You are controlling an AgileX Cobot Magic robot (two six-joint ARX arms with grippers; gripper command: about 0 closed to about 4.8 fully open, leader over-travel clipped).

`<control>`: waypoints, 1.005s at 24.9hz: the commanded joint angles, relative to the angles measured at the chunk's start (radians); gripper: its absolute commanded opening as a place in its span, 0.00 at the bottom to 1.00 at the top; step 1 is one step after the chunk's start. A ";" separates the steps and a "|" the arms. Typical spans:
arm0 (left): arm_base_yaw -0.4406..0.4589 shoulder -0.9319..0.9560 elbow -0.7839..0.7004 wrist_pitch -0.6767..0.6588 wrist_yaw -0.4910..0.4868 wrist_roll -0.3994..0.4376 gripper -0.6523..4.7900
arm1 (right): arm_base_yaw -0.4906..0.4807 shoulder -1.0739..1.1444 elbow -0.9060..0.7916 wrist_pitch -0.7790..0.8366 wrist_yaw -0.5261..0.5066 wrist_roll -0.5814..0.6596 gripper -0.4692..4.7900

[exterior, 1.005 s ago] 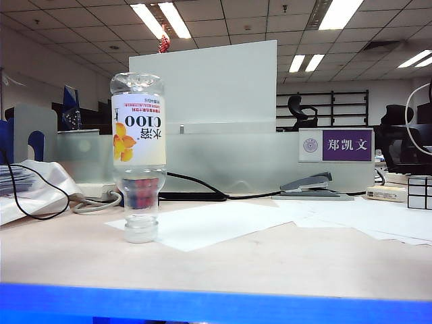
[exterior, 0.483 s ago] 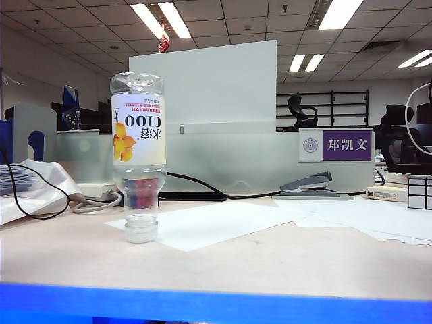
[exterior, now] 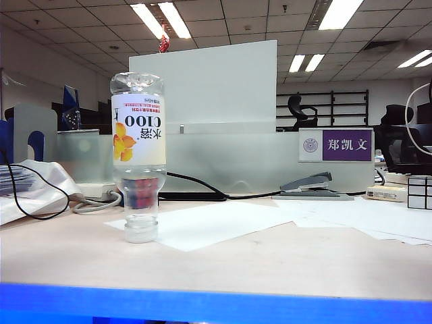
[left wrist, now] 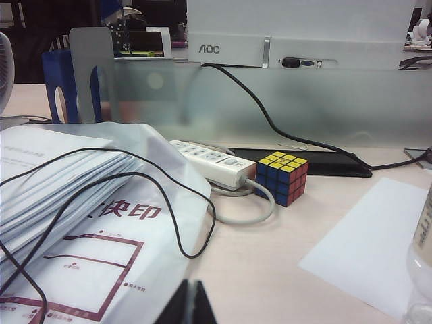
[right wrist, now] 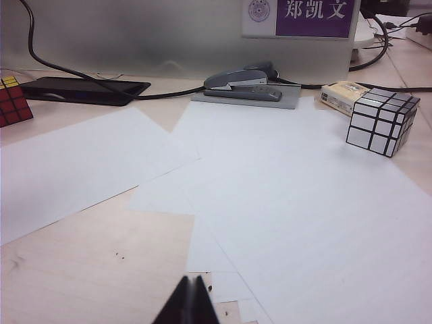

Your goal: Flip the plastic bottle upside down.

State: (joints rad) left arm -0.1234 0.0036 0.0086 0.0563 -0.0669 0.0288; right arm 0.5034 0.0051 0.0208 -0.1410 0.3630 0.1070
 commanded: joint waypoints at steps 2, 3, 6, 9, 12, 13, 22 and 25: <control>-0.001 -0.002 0.001 0.011 0.003 -0.002 0.11 | -0.004 0.001 0.003 0.010 -0.003 -0.002 0.09; -0.001 -0.002 0.001 0.011 0.003 -0.002 0.11 | -0.009 0.001 0.003 0.010 -0.003 -0.002 0.09; -0.001 -0.002 0.001 0.011 0.003 -0.002 0.11 | -0.053 0.001 0.003 0.010 -0.003 -0.003 0.09; -0.001 -0.002 0.001 0.011 0.003 -0.002 0.11 | -0.166 0.001 0.003 0.011 -0.011 0.000 0.09; -0.001 -0.002 0.001 0.011 0.003 -0.002 0.11 | -0.322 0.001 0.003 0.025 -0.153 0.033 0.09; -0.001 -0.002 0.001 0.011 0.003 -0.002 0.11 | -0.371 0.001 0.001 0.042 -0.224 0.036 0.09; -0.001 -0.002 0.001 0.011 0.003 -0.002 0.11 | -0.628 0.001 -0.019 0.216 -0.476 0.028 0.09; -0.001 -0.002 0.001 0.011 0.003 -0.002 0.11 | -0.650 0.001 -0.019 0.221 -0.465 0.028 0.09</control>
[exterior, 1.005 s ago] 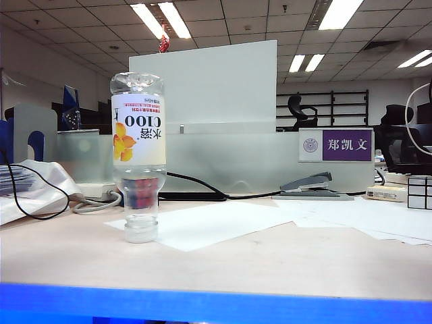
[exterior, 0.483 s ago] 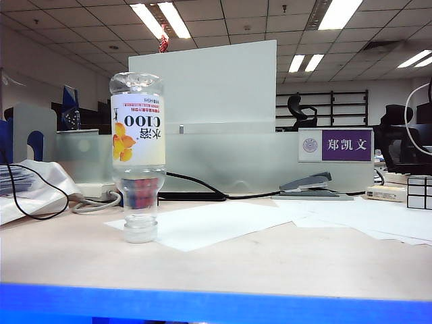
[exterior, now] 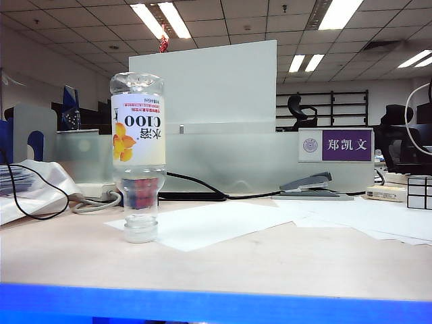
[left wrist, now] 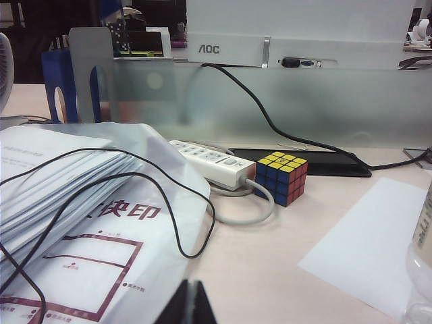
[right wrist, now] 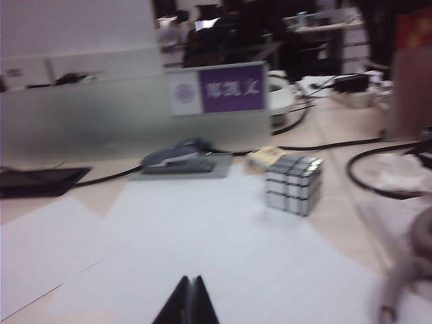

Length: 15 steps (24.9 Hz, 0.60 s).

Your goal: Flip the plastic bottle upside down.

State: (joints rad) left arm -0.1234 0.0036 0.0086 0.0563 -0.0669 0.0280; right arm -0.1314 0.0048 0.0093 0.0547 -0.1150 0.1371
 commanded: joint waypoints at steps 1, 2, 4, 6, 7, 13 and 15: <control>-0.001 -0.002 0.001 0.010 0.003 -0.002 0.11 | -0.021 0.001 -0.008 0.025 0.013 -0.002 0.09; -0.001 -0.002 0.001 0.010 0.003 -0.002 0.11 | -0.027 0.001 -0.008 0.025 0.012 -0.002 0.09; -0.001 -0.002 0.001 0.011 0.003 -0.002 0.11 | -0.029 0.001 -0.008 0.024 0.013 -0.002 0.09; -0.001 -0.002 0.001 0.011 0.003 -0.002 0.11 | -0.029 0.001 -0.008 0.024 0.021 -0.002 0.09; -0.001 -0.002 0.001 0.011 0.003 -0.002 0.11 | -0.028 0.001 -0.008 0.024 0.028 0.000 0.09; -0.001 -0.002 0.001 0.010 0.003 -0.002 0.11 | -0.028 0.001 -0.008 0.021 0.051 0.001 0.09; -0.001 -0.002 0.001 0.010 0.003 -0.002 0.11 | -0.028 0.001 -0.008 0.014 0.058 0.001 0.09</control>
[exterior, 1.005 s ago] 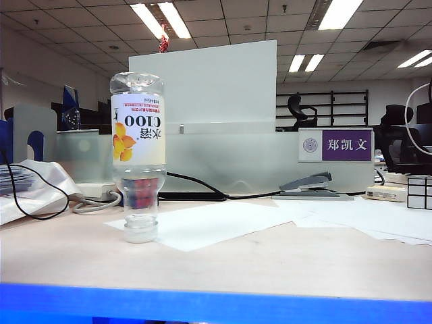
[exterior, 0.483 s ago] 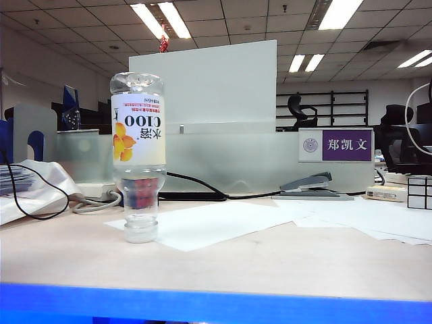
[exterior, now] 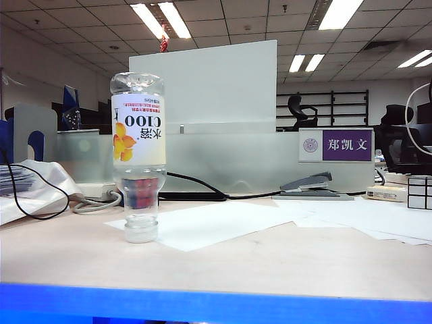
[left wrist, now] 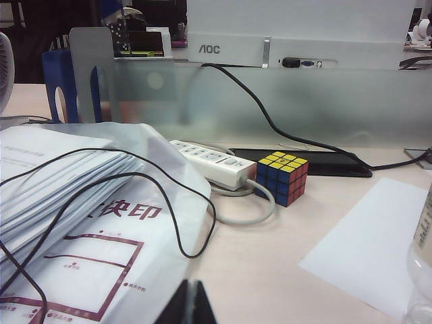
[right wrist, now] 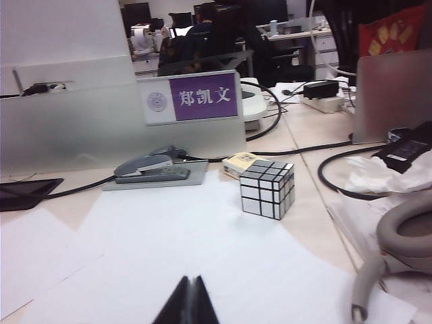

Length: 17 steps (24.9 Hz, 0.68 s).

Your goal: Flip the plastic bottle upside down.

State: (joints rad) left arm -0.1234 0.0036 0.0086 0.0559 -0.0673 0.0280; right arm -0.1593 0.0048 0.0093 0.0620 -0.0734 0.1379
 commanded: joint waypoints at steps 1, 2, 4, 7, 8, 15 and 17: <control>-0.001 -0.002 0.001 0.011 0.003 -0.002 0.11 | 0.000 0.001 -0.008 0.004 0.016 0.000 0.09; -0.001 -0.002 0.001 0.011 0.003 -0.002 0.11 | 0.000 0.001 -0.008 0.001 0.016 0.000 0.09; -0.001 -0.002 0.001 0.011 0.003 -0.002 0.11 | 0.001 0.001 -0.008 -0.005 0.015 0.000 0.09; -0.001 -0.002 0.001 0.011 0.003 -0.002 0.11 | 0.003 0.001 -0.008 -0.005 0.007 0.000 0.09; -0.001 -0.002 0.001 0.011 0.003 -0.002 0.11 | 0.003 0.001 -0.008 -0.005 0.006 0.000 0.09; -0.001 -0.002 0.001 0.011 0.003 -0.002 0.11 | 0.003 0.001 -0.008 -0.005 0.004 0.000 0.09; -0.001 -0.002 0.001 0.011 0.003 -0.002 0.11 | 0.003 0.001 -0.008 -0.006 0.004 0.000 0.09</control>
State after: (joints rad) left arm -0.1234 0.0036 0.0086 0.0559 -0.0673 0.0280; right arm -0.1566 0.0048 0.0093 0.0441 -0.0681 0.1379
